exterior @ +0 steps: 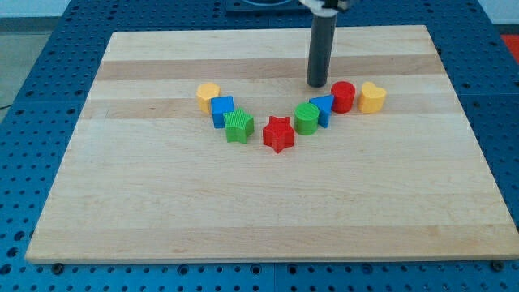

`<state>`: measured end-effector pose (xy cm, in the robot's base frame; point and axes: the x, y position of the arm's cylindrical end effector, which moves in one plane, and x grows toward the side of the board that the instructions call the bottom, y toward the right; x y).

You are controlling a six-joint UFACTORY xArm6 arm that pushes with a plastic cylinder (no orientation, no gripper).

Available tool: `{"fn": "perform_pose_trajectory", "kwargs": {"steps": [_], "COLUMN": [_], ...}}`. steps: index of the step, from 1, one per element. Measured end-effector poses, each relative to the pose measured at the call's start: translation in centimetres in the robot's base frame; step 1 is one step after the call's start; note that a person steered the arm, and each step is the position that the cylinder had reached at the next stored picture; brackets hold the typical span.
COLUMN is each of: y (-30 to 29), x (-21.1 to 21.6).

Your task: Push the blue triangle at the bottom side of the red circle

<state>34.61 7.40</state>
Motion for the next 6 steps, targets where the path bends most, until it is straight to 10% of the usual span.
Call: {"fn": "perform_pose_trajectory", "kwargs": {"steps": [6], "y": [-2.4], "x": [7.0]}}
